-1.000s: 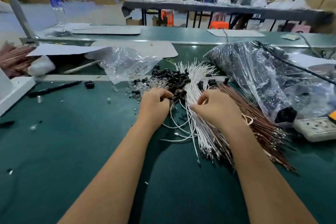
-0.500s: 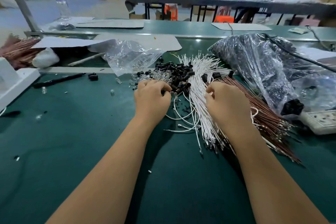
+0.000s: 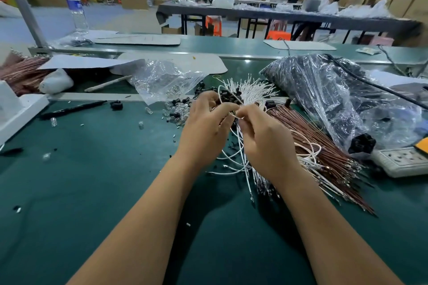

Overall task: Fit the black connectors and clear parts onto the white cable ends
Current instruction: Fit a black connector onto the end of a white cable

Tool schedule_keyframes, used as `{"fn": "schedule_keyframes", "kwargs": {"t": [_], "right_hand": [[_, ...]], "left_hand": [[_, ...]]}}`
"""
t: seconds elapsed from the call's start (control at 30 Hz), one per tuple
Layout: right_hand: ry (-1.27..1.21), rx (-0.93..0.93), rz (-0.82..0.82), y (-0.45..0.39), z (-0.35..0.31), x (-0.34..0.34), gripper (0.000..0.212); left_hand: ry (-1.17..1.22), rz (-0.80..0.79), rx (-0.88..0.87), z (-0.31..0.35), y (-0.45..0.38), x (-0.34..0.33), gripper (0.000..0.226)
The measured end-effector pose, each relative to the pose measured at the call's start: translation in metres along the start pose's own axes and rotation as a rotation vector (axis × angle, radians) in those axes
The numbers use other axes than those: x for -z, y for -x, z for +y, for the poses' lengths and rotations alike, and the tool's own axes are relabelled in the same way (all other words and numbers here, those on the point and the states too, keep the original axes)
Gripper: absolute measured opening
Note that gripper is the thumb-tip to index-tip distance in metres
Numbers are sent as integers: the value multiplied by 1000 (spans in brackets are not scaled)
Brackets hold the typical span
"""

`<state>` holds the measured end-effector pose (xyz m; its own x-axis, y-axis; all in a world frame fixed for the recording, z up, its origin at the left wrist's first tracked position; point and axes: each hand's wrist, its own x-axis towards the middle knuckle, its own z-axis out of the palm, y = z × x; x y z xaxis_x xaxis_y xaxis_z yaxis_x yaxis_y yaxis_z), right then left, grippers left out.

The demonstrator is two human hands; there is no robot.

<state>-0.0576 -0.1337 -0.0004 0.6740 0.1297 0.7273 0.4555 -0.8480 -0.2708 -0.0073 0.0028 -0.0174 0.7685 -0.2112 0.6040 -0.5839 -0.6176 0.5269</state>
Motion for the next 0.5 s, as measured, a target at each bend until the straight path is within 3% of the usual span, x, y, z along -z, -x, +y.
{"fn": "schedule_keyframes", "kwargs": {"t": [0.1,0.17,0.3,0.4,0.5], "right_hand": [[25,-1,99,-3,4,5,8],[68,-115,228,-8,11,13,7],[155,-439,341,-11,29,25,11],[367,-491,221,-9,34,28,13],[560,-370,76,-10,26,25,21]], "left_hand": [[-170,58,-19,-7,0,17,19],[-223,42,-80,-20,2,35,26],[-5,-102,0,-38,17,56,26],[34,-67,47,-36,21,50,19],[-4,-18,4,-35,21,46,18]]}}
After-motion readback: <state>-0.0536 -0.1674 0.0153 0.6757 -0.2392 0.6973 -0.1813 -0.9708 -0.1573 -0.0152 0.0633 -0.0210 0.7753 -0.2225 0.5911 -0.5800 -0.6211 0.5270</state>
